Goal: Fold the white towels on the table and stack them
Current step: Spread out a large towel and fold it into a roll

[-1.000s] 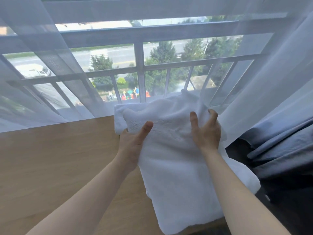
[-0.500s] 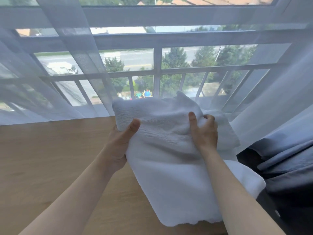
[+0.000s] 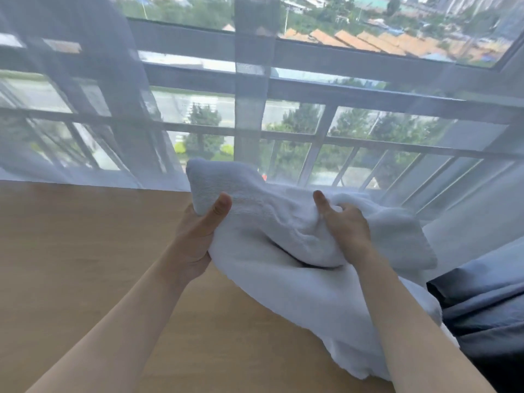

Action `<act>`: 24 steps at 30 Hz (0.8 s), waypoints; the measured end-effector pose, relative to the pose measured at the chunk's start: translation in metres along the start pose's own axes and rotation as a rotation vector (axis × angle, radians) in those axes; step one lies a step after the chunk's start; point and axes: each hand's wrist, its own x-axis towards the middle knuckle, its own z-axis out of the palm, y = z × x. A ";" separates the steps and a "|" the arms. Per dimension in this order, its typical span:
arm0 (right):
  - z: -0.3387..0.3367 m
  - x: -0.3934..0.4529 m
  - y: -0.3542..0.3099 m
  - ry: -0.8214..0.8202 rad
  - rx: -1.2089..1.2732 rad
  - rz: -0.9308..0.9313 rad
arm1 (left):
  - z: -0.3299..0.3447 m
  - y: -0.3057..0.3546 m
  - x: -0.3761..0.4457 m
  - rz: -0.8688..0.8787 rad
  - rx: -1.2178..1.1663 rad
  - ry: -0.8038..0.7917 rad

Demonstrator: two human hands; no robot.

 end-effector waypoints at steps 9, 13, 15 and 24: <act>0.137 -0.072 -0.106 -0.174 0.100 -0.299 | -0.169 0.042 -0.066 0.065 0.032 0.218; 0.210 -0.100 -0.142 -0.297 0.086 -0.335 | -0.242 0.051 -0.093 0.026 0.101 0.379; 0.247 -0.114 -0.157 -0.349 0.075 -0.358 | -0.275 0.052 -0.102 -0.015 0.108 0.486; 0.383 -0.145 -0.221 -0.498 0.042 -0.499 | -0.389 0.051 -0.127 -0.111 0.063 0.849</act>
